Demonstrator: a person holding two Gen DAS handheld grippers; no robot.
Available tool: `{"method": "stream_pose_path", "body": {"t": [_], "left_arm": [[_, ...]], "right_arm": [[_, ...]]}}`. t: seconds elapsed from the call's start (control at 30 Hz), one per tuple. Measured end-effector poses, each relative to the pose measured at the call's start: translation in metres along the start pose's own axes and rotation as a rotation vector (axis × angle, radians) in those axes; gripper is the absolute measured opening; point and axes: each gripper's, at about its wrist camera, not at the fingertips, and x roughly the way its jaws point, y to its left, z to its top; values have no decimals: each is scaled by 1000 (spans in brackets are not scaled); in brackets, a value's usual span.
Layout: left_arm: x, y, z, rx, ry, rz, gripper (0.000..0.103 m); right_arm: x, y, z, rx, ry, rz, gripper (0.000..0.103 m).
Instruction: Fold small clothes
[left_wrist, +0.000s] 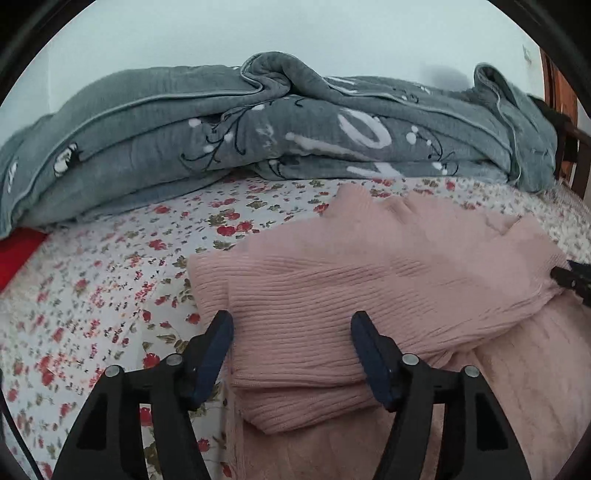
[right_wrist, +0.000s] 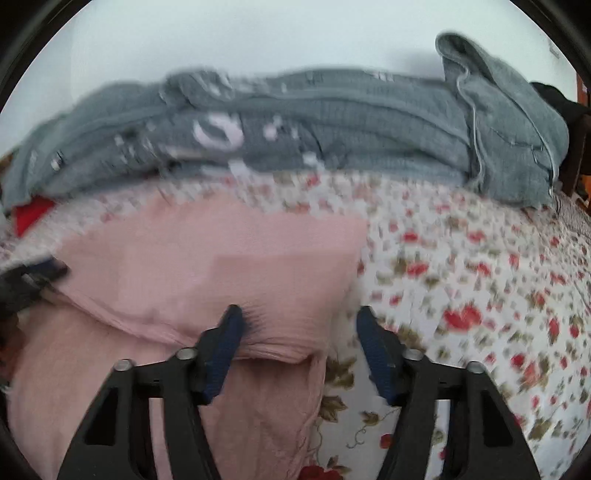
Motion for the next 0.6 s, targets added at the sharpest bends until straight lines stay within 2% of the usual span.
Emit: {"method": "stream_pose_path", "body": {"t": [0.03, 0.27, 0.47, 0.6], "left_arm": [[1, -1, 0, 4, 7, 0, 65], [9, 10, -1, -51, 36, -56, 68], [9, 6, -1, -36, 31, -38, 68], [10, 6, -1, -39, 33, -41, 68]], "right_arm": [[3, 0, 1, 0, 17, 6, 48], [3, 13, -3, -59, 5, -99, 49], [7, 4, -2, -8, 28, -48, 50], [6, 4, -2, -3, 26, -49, 51]]}}
